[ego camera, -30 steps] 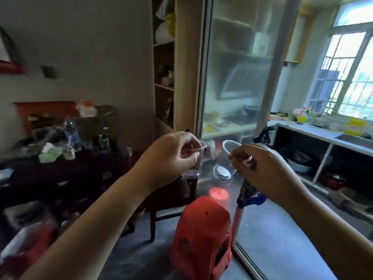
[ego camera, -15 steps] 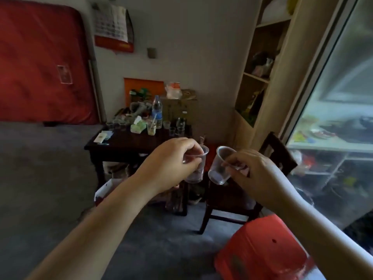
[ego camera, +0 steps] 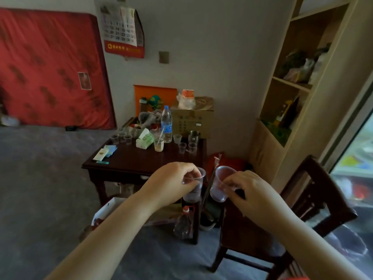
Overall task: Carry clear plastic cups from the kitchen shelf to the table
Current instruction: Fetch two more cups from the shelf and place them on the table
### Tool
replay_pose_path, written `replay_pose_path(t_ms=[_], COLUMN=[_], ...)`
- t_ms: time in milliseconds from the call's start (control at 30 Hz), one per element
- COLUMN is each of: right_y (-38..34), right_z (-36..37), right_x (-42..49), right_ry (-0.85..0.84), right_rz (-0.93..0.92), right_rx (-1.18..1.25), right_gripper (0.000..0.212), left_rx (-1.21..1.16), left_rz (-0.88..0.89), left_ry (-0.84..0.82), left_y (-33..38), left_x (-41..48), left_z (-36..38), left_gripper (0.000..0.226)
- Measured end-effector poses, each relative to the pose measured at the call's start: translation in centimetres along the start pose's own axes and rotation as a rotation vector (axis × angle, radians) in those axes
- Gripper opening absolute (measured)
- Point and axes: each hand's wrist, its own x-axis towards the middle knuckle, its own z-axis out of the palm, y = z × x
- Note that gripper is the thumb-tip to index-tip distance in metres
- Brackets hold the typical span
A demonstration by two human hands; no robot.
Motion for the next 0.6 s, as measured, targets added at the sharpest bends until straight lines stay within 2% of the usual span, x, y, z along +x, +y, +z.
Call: replay_pose_path(t_ms=[167, 600], right_y=[3.3, 6.0], right_z=[3.0, 14.3], right_x=[6.4, 24.0], right_ry=[-0.037, -0.156], right_rz=[-0.021, -0.041], right_rx=[0.059, 0.141], right_gripper=[0.014, 0.018], left_rx=[-0.038, -0.138], left_rz=[-0.057, -0.166], left_ry=[0.016, 0.025], left_y=[-5.0, -22.2], left_x=[4.2, 14.2], left_z=[0.6, -1.0], left_gripper=[0.015, 0.014])
